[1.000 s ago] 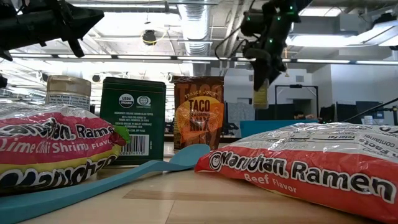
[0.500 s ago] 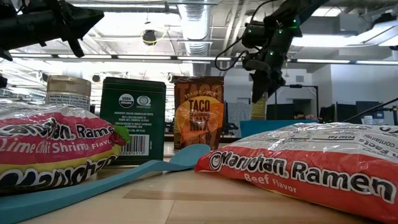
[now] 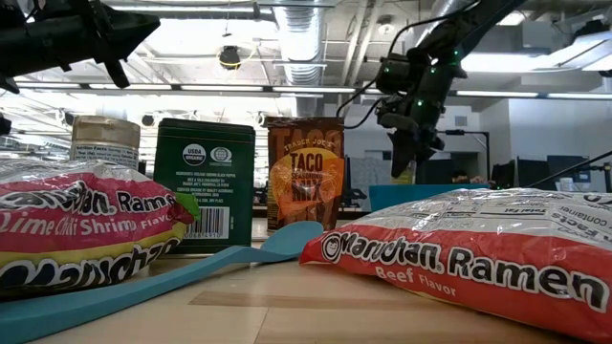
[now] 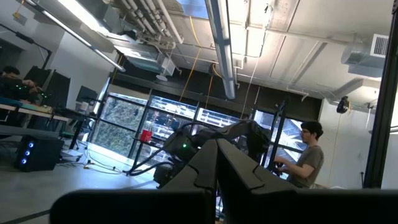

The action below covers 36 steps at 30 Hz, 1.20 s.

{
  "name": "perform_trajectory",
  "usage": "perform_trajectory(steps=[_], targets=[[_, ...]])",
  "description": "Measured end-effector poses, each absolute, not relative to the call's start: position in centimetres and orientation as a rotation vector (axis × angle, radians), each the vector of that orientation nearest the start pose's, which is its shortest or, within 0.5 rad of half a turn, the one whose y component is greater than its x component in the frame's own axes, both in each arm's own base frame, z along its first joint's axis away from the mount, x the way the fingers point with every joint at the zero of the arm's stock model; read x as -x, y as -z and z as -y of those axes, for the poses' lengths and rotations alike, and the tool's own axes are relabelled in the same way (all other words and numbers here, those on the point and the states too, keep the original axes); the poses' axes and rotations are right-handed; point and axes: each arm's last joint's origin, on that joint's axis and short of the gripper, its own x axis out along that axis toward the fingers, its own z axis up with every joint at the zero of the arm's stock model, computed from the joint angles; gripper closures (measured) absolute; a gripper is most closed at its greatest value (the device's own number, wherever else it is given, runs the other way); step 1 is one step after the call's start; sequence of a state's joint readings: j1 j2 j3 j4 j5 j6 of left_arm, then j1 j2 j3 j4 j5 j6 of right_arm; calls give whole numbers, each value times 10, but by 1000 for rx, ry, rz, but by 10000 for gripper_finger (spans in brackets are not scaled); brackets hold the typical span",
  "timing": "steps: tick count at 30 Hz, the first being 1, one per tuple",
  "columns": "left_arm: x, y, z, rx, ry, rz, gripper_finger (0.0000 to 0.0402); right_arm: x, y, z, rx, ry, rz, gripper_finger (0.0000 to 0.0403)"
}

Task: Pick & Place Food Item
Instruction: Put the light green seasoning bottle into the blue bin

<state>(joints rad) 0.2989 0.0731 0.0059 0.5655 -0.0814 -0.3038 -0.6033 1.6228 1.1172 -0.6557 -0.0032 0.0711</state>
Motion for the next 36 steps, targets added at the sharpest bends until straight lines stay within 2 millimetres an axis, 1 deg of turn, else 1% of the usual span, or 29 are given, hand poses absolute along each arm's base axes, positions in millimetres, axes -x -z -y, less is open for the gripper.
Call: perform_trajectory(steps=[4, 10, 21, 29, 36], targets=[[-85, -212, -29, 240, -293, 550, 399, -263, -202, 181, -422, 569, -1141, 212], [-85, -212, -29, 240, -293, 550, 399, -267, -193, 184, -426, 569, -1154, 212], [-85, -212, -29, 240, -293, 551, 399, -268, -194, 185, -427, 577, -1132, 209], [-85, -212, -29, 240, -293, 551, 399, -268, -194, 185, -427, 577, -1132, 189], [-85, -212, -29, 240, -293, 550, 399, -268, -193, 185, -429, 577, -1137, 183]])
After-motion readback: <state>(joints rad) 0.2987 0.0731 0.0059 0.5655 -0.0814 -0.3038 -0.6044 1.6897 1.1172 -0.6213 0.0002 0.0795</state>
